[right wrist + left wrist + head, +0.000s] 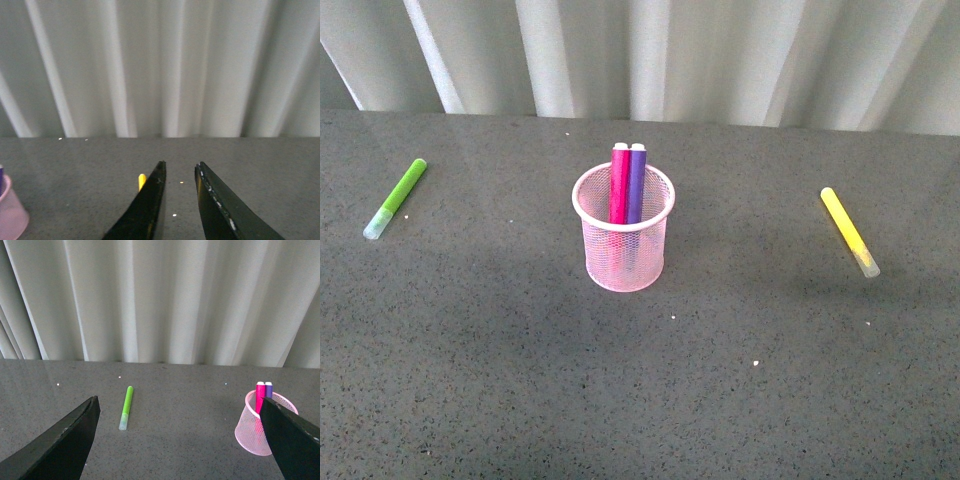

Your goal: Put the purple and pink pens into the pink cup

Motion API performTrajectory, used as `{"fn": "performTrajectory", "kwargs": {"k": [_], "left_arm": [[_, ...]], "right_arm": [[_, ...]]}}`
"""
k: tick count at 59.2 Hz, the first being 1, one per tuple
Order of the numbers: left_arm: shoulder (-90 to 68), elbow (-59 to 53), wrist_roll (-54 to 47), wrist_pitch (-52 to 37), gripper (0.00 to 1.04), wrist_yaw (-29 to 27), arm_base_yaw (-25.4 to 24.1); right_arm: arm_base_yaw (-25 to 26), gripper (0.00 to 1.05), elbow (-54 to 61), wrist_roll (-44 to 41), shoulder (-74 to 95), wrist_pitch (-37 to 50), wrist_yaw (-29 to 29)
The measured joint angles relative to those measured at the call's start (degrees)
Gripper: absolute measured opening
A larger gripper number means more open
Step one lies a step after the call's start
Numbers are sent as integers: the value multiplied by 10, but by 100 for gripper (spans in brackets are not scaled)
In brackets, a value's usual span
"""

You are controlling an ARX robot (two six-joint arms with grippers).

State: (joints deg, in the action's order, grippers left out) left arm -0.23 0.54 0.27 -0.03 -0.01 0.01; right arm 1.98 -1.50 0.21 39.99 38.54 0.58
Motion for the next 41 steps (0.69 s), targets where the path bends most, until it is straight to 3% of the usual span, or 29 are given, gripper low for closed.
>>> {"fn": "performTrajectory", "kwargs": {"k": [3,41], "left_arm": [[0,0,0,0,98,0,0],[0,0,0,0,98,0,0]], "right_arm": [[-12,3,1,0,-23,-18,0],[-18,3,2,-2,-224,-208,-5]]}}
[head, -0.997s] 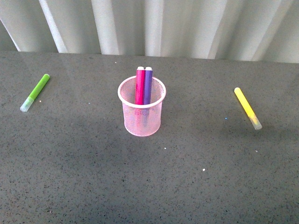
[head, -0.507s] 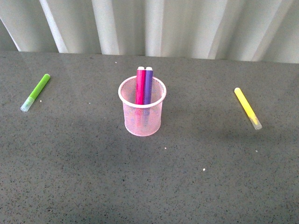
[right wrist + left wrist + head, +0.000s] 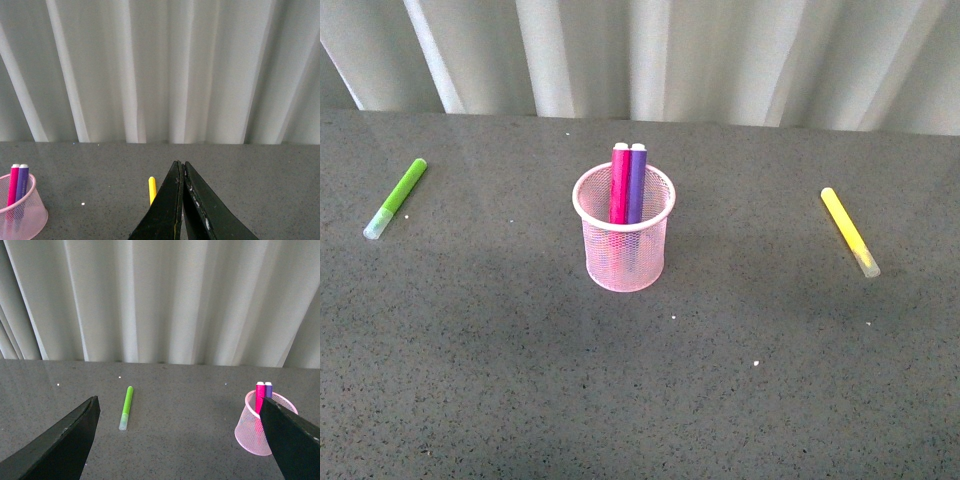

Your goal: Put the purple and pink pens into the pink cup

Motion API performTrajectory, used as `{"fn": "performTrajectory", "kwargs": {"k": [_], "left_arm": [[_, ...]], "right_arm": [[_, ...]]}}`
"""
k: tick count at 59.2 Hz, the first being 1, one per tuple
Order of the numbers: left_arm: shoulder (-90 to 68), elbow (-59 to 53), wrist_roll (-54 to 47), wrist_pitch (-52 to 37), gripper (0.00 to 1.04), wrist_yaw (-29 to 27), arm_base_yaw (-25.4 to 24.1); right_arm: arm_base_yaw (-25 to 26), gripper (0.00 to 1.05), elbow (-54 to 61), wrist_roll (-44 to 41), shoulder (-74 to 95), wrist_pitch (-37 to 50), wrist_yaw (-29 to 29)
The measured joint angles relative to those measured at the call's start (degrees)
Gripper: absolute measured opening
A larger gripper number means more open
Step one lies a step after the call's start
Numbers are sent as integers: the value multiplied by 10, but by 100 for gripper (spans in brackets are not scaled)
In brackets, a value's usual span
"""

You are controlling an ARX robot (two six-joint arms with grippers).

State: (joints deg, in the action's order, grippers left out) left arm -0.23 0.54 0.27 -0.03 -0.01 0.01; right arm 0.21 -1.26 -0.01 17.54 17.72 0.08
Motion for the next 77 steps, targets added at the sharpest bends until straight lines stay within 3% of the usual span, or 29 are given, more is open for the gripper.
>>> {"fn": "performTrajectory", "kwargs": {"k": [26,33,52,77], "left_arm": [[0,0,0,0,98,0,0],[0,0,0,0,98,0,0],[0,0,0,0,98,0,0],[0,0,0,0,98,0,0]], "right_arm": [[0,3,0,0,-76,-76,0],[0,3,0,0,-157,-173,-1],[0,4,0,0,-173,-176,0],[0,78,0,0,-173,-176,-1]]}}
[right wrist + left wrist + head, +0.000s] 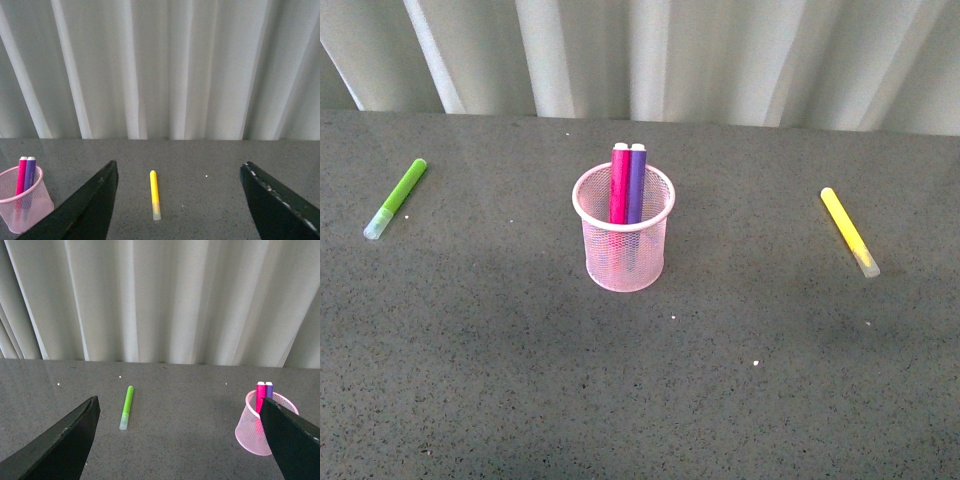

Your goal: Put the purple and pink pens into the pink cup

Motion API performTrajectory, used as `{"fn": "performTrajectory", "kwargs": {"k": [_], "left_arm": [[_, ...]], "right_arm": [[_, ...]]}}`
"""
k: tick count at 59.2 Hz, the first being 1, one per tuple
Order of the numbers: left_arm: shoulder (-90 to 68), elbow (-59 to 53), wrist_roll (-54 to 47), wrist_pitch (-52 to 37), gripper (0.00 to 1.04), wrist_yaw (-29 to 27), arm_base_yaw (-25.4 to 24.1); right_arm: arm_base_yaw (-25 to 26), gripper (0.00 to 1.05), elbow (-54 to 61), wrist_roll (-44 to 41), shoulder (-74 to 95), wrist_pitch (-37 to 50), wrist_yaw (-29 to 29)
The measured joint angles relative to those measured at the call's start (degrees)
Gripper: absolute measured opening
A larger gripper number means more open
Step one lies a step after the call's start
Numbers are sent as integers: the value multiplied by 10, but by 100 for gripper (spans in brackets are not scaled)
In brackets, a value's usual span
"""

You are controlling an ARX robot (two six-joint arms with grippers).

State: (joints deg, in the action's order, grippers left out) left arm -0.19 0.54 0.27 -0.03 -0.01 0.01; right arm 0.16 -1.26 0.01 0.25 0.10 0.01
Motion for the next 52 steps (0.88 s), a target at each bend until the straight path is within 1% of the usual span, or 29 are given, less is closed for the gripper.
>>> {"fn": "performTrajectory", "kwargs": {"k": [1,6,8,13,52], "left_arm": [[0,0,0,0,98,0,0],[0,0,0,0,98,0,0],[0,0,0,0,98,0,0],[0,0,0,0,98,0,0],[0,0,0,0,98,0,0]], "right_arm": [[0,80,0,0,0,0,0],[0,96,0,0,0,0,0],[0,100,0,0,0,0,0],[0,97,0,0,0,0,0],[0,98,0,0,0,0,0]]}}
